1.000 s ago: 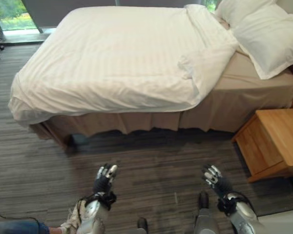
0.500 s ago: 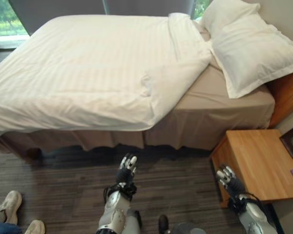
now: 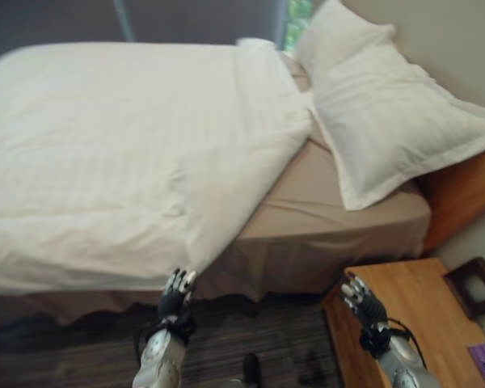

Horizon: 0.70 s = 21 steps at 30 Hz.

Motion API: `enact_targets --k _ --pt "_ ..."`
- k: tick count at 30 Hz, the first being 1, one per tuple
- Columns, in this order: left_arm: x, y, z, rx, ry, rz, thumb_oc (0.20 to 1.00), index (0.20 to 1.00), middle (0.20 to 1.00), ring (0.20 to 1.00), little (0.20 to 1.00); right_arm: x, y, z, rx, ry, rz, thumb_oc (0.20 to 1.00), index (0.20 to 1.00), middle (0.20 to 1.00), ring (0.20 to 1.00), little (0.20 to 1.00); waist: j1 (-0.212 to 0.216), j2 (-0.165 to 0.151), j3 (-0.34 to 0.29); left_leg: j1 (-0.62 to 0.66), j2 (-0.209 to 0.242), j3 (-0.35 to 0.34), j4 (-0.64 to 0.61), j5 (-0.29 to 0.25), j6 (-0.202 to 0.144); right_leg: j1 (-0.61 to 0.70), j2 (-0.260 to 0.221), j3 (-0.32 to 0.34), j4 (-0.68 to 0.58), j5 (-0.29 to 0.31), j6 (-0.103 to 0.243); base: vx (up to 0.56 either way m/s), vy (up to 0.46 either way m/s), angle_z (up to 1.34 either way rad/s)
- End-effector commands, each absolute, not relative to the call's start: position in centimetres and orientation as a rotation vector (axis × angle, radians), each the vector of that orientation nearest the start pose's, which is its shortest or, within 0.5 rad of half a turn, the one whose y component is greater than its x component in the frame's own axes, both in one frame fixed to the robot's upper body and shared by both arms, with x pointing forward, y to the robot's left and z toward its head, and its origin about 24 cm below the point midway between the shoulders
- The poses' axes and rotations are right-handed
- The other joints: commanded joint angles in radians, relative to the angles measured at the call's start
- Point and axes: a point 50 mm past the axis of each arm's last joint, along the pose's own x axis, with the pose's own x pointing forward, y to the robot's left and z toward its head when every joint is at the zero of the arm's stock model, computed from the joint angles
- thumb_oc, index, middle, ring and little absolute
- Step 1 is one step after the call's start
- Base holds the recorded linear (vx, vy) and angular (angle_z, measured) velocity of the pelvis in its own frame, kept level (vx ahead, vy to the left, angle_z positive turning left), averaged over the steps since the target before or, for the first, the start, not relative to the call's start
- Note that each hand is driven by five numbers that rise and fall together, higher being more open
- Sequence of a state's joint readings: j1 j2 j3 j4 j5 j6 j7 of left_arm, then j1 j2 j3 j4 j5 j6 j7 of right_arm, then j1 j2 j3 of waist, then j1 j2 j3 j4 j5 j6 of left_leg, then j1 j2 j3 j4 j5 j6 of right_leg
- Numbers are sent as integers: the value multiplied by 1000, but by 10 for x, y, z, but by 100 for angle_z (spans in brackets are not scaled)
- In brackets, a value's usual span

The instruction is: Making the bed.

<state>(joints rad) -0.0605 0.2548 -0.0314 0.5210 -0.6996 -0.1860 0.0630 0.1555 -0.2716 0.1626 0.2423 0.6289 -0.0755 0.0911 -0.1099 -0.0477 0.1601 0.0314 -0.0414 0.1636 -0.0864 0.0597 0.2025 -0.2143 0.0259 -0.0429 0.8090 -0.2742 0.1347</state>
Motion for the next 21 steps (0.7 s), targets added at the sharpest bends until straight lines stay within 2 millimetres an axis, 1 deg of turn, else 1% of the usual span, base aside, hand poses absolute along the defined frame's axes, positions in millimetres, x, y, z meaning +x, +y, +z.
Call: enact_targets --k 1,2,3,4,5,6,7,8,9,11,13,14,15,16,18,19,21 --pt "247 242 3 -341 48 243 1000 1000 1000 1000 1000 205 -182 -32 317 295 101 1000 1000 1000 1000 1000 -1 -2 -13 34 69 -16 -1 20 -218 99 -93 34 -559 361 29 244 27 22" --pt "253 242 15 -329 0 221 1000 1000 1000 1000 1000 202 -185 -35 302 309 94 1000 1000 1000 1000 1000 -8 -11 -20 41 55 -25 -1 8 -219 90 -74 41 -649 356 24 231 18 59" --pt "258 242 28 -296 -44 196 1000 1000 1000 1000 1000 200 -188 -37 303 318 76 1000 1000 1000 1000 1000 -15 -16 -20 53 47 -41 -1 -1 -220 116 -64 47 -708 350 17 207 4 66" --pt "264 244 43 -224 -94 169 1000 1000 1000 1000 1000 199 -191 -39 320 325 53 1000 1000 1000 1000 1000 -17 -21 -28 54 41 -55 -1 -8 -218 138 -59 88 -734 346 20 160 -4 69" --pt "265 246 57 -173 -144 153 1000 1000 1000 1000 1000 199 -191 -39 323 324 55 1000 1000 1000 1000 1000 -8 -22 -29 61 41 -52 -1 -11 -217 155 -62 89 -744 347 23 133 -11 52" --pt "266 249 65 -173 -182 140 1000 1000 1000 1000 1000 200 -192 -40 321 323 57 1000 1000 1000 1000 1000 0 -24 -39 60 35 -58 -1 -12 -217 175 -61 97 -771 340 15 87 -8 62" --pt "266 249 65 -173 -182 140 1000 1000 1000 1000 1000 200 -192 -40 321 323 57 1000 1000 1000 1000 1000 -1 -24 -38 61 34 -59 -1 -12 -217 177 -61 97 -773 341 15 143 -15 42" --pt "266 256 97 -115 -295 111 1000 1000 1000 1000 1000 201 -196 -37 290 314 80 1000 1000 1000 1000 1000 14 -20 -48 65 27 -68 -1 -13 -219 211 -67 77 -805 343 8 122 -24 33" --pt "266 259 114 -63 -347 78 1000 1000 1000 1000 1000 203 -198 -34 267 304 100 1000 1000 1000 1000 1000 21 -17 -54 65 25 -66 -1 -16 -221 232 -71 56 -836 345 6 154 -26 27" --pt "262 271 130 33 -374 66 1000 1000 1000 1000 1000 206 -202 -28 226 290 119 1000 1000 1000 1000 1000 29 -10 -64 71 24 -60 -1 -21 -223 264 -66 38 -876 349 4 100 -12 30" --pt "261 272 137 46 -380 36 1000 1000 1000 1000 1000 208 -204 -28 215 298 127 1000 1000 1000 1000 1000 27 -4 -71 76 22 -60 -1 -23 -223 277 -62 42 -884 350 2 76 -6 2" --pt "261 272 137 46 -380 35 1000 1000 1000 1000 1000 208 -204 -28 216 298 127 1000 1000 1000 1000 1000 27 -5 -70 77 23 -60 -1 -23 -223 277 -62 42 -884 349 2 68 -21 1" --pt "263 267 143 22 -382 -25 1000 1000 1000 1000 1000 206 -204 -30 208 313 145 1000 1000 1000 1000 1000 23 0 -73 80 23 -66 -1 -25 -224 280 -58 52 -886 346 -2 54 -29 -4" --pt "264 265 146 47 -372 -66 1000 1000 1000 1000 1000 203 -205 -32 197 331 150 1000 1000 1000 1000 1000 21 4 -74 81 23 -71 -1 -25 -225 282 -57 56 -885 343 -4 67 -39 -2" --pt "263 268 157 83 -379 -118 1000 1000 1000 1000 1000 197 -209 -36 184 360 152 1000 1000 1000 1000 1000 16 9 -73 82 24 -82 -1 -25 -227 283 -55 63 -882 337 -11 39 -32 -3" --pt "262 270 159 110 -369 -130 1000 1000 1000 1000 1000 194 -211 -38 172 375 153 1000 1000 1000 1000 1000 15 11 -74 83 24 -87 -1 -26 -227 283 -55 62 -883 335 -13 41 -43 -5" --pt "263 271 169 187 -346 -177 1000 1000 1000 1000 1000 190 -218 -40 147 397 144 1000 1000 1000 1000 1000 12 19 -72 84 26 -91 -1 -23 -229 283 -53 59 -882 333 -17 27 -48 -3"
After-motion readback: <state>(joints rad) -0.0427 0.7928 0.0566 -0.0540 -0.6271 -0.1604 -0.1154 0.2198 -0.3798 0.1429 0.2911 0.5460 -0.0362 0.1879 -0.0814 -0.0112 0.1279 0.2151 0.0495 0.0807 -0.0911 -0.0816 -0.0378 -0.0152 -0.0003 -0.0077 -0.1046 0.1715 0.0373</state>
